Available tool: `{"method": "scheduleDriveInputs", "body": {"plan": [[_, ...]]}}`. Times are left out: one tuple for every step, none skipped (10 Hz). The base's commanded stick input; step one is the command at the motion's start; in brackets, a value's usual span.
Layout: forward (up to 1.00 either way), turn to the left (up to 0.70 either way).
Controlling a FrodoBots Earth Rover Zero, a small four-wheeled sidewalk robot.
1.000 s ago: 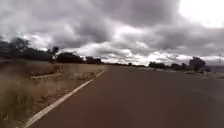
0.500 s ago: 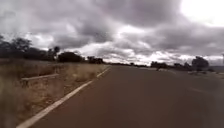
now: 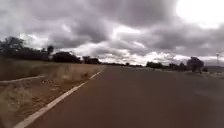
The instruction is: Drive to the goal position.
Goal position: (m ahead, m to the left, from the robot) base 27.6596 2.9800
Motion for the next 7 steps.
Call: {"method": "scheduleDriveInputs", "body": {"plan": [[0.85, 0.04], [0.85, 0.04], [0.85, 0.04], [0.85, 0.04], [0.85, 0.04], [0.85, 0.04], [0.85, 0.04]]}}
